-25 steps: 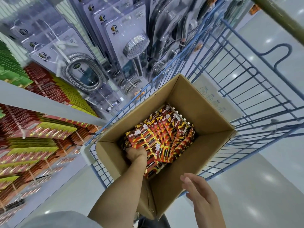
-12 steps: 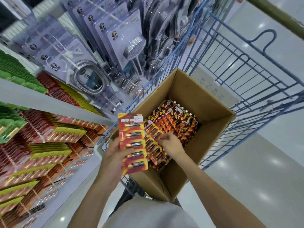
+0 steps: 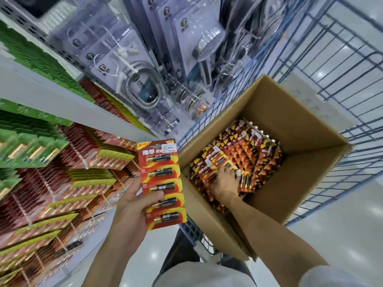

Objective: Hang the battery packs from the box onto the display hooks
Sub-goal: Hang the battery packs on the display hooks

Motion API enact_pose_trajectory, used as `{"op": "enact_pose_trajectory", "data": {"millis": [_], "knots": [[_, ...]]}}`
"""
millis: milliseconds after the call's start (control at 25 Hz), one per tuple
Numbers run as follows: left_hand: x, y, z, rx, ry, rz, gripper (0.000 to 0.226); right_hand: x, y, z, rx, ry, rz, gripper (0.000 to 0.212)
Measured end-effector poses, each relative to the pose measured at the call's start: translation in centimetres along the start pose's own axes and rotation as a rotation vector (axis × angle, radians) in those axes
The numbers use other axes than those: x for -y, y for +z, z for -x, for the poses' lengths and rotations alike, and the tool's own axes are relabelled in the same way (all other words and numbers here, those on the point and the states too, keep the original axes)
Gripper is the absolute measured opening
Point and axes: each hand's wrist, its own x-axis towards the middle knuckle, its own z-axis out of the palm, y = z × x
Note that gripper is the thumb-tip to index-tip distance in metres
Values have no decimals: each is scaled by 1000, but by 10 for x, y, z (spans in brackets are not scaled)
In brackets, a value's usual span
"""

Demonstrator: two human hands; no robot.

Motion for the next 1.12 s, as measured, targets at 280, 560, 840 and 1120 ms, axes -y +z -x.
{"op": "enact_pose_trajectory", "data": {"millis": [280, 560, 840, 1120], "knots": [[-9, -4, -11, 71, -17, 61, 36, -12, -41, 32, -125, 76, -761, 35], [-36, 17, -1, 262, 12, 8, 45, 1, -144, 183, -204, -78, -1549, 21], [-56, 3, 61, 341, 217, 8, 28, 24, -181, 296, -331, -308, -1444, 33], [-31, -78, 163, 216, 451, 135, 32, 68, -165, 375, -231, -581, -1332, 33]]}}
